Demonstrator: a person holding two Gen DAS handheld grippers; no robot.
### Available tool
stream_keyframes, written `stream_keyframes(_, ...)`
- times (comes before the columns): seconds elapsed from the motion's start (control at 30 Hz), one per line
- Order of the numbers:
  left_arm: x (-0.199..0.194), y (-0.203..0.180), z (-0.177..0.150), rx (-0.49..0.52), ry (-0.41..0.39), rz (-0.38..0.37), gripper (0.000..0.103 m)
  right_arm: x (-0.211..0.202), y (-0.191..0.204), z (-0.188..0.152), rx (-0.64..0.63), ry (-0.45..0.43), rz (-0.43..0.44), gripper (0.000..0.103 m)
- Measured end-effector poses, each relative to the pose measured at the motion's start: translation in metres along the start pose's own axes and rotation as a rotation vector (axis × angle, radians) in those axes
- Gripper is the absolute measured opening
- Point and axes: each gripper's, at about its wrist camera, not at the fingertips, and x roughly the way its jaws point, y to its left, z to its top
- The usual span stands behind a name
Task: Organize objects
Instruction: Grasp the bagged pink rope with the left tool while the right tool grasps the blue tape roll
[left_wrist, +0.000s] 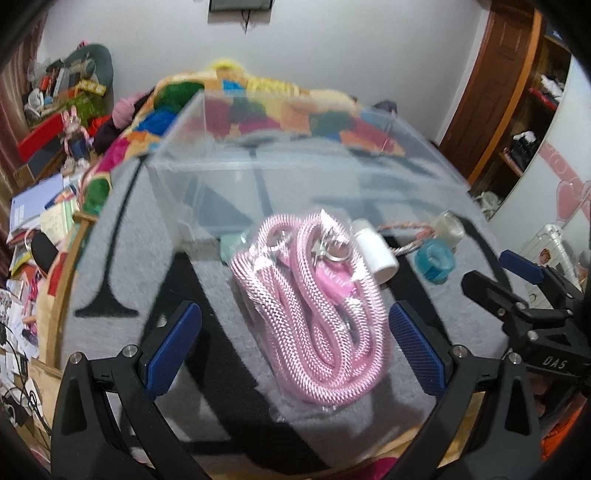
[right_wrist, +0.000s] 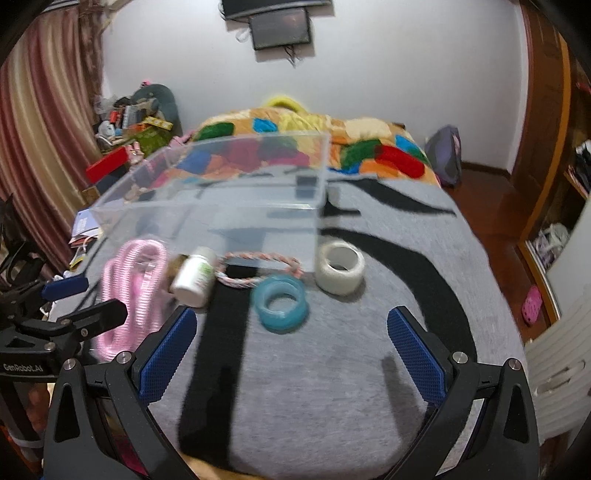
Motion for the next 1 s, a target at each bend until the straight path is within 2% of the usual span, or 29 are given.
stream_keyframes(0.07, 0.011, 0.001, 0.002, -0.028, 0.032, -0.033, 0.103, 0.007, -0.005, -0.003, 0.02, 0.023, 0.003, 0.099)
stream_keyframes(0.13, 0.02, 0.001, 0.004, -0.055, 0.058, -0.056, 0.103, 0.017, -0.009, -0.003, 0.031, 0.053, 0.014, 0.088)
stream_keyframes(0.33, 0.025, -0.017, 0.001, -0.003, 0.048, -0.019, 0.103, 0.036, -0.012, -0.001, 0.034, 0.099, 0.055, 0.066)
stream_keyframes(0.47, 0.028, -0.024, -0.002, 0.03, 0.016, 0.02, 0.103, 0.042, -0.007, 0.004, -0.005, 0.096, 0.042, 0.058)
stream_keyframes(0.5, 0.026, -0.024, -0.003, 0.033, 0.008, 0.028, 0.097, 0.043, -0.005, 0.005, -0.014, 0.093, 0.039, 0.054)
stream_keyframes(0.53, 0.025, -0.026, -0.004, 0.043, -0.003, 0.041, 0.085, 0.043, -0.004, 0.006, -0.019, 0.091, 0.038, 0.049)
stream_keyframes(0.63, 0.02, -0.025, -0.007, 0.059, -0.022, 0.038, 0.072, 0.04, -0.002, 0.006, -0.034, 0.088, 0.044, 0.036)
stream_keyframes(0.9, 0.0, -0.002, -0.013, 0.038, -0.042, -0.029, 0.056, 0.024, -0.005, 0.0, -0.046, 0.08, 0.055, 0.036)
stream_keyframes(1.0, -0.012, 0.005, -0.014, 0.033, -0.06, -0.037, 0.047, 0.013, -0.006, 0.001, -0.037, 0.06, 0.066, 0.036)
